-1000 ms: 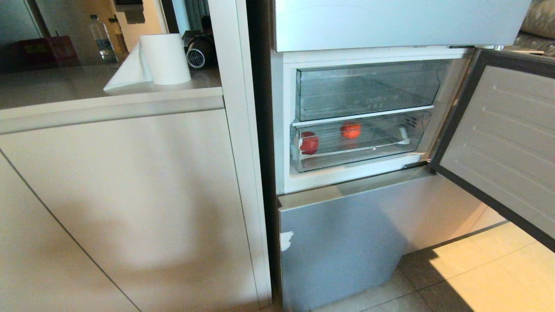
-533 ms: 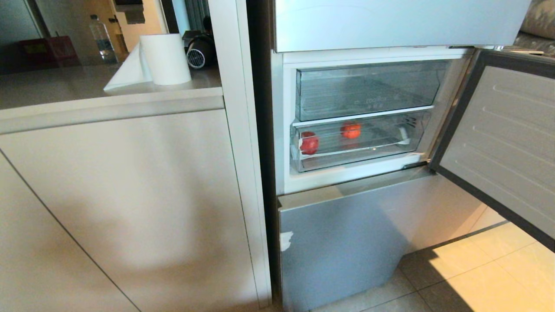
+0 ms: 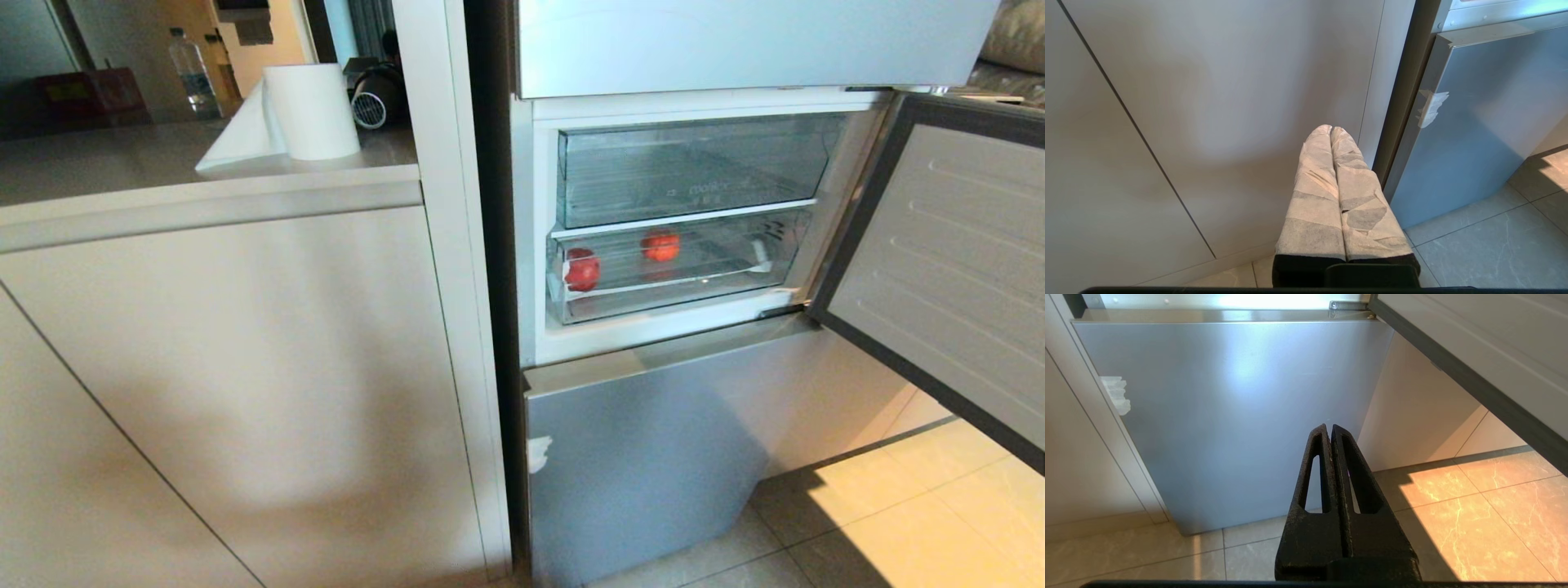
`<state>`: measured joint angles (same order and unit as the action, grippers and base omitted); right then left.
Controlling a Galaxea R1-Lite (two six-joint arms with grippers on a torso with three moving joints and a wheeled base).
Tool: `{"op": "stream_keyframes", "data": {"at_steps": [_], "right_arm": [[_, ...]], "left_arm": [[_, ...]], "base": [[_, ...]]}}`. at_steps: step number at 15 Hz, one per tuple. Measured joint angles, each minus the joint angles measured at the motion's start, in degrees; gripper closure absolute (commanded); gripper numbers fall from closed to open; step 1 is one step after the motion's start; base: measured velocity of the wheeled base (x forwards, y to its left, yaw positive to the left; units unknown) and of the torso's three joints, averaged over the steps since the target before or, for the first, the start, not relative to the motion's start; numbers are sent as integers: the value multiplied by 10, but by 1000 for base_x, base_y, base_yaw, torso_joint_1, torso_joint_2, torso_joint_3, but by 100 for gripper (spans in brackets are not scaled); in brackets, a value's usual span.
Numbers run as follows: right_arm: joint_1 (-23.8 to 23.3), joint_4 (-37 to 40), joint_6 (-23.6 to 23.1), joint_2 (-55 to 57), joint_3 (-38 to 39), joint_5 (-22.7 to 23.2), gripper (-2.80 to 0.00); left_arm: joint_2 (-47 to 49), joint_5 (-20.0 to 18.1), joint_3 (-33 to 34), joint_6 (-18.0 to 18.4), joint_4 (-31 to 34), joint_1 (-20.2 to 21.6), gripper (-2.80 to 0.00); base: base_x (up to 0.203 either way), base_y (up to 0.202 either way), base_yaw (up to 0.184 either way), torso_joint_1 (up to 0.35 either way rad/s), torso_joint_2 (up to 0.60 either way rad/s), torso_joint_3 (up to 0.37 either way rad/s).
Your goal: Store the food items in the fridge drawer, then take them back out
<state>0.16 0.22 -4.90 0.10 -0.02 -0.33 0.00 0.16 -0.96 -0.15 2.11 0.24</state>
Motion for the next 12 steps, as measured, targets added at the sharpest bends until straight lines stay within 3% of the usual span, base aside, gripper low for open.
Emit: {"op": "stream_keyframes", "data": {"at_steps": [3, 12], "right_arm": [[0, 1, -2, -1, 0, 0, 0], [-1, 2, 5, -1, 0, -2, 0]], "left_arm": [[0, 0, 0, 0, 0, 0, 0], [0, 0, 0, 0, 0, 0, 0]], "base": [[-1, 2, -30, 3, 1, -1], [-1, 7, -154, 3, 2, 2]]}}
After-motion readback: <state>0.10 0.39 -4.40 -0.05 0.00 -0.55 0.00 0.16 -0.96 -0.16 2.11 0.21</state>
